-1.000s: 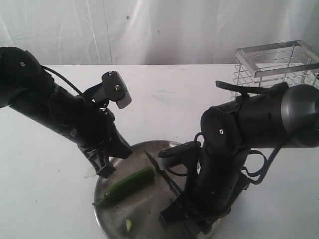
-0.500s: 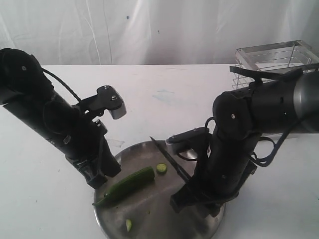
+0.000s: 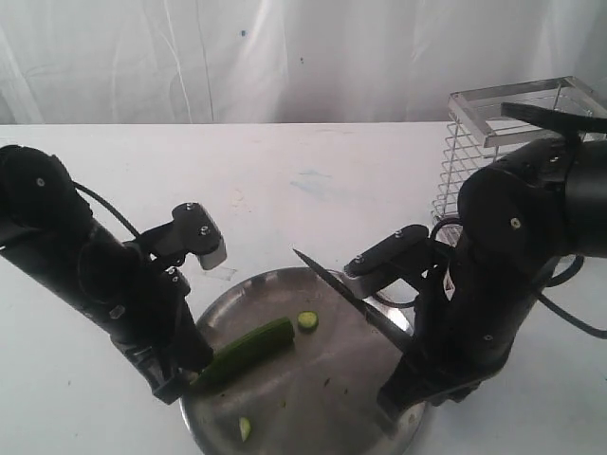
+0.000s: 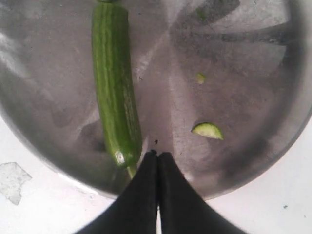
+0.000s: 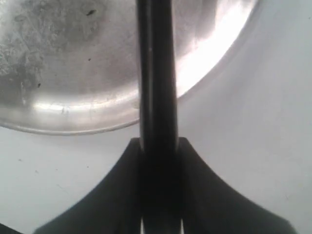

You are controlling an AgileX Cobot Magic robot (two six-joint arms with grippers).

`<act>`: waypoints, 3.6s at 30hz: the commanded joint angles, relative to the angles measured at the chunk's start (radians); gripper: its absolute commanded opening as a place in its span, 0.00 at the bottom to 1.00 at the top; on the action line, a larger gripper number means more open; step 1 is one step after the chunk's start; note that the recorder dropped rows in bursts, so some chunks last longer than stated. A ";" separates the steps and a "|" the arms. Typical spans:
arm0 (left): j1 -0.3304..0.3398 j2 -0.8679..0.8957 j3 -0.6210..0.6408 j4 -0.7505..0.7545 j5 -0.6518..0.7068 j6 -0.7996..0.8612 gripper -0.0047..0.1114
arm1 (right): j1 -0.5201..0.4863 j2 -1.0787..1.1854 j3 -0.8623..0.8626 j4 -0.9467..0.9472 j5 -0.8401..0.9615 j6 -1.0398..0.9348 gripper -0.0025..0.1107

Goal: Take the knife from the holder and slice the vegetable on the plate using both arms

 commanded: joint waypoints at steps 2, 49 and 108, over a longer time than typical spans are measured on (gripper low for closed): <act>-0.002 -0.009 0.060 -0.175 0.061 0.107 0.04 | -0.007 -0.010 0.008 0.000 -0.101 0.045 0.02; -0.002 0.231 0.043 -0.865 -0.633 0.844 0.46 | -0.007 0.026 0.038 0.027 -0.147 0.052 0.02; 0.019 0.124 -0.341 0.447 0.352 -0.269 0.04 | -0.007 0.026 0.038 0.056 -0.142 0.047 0.02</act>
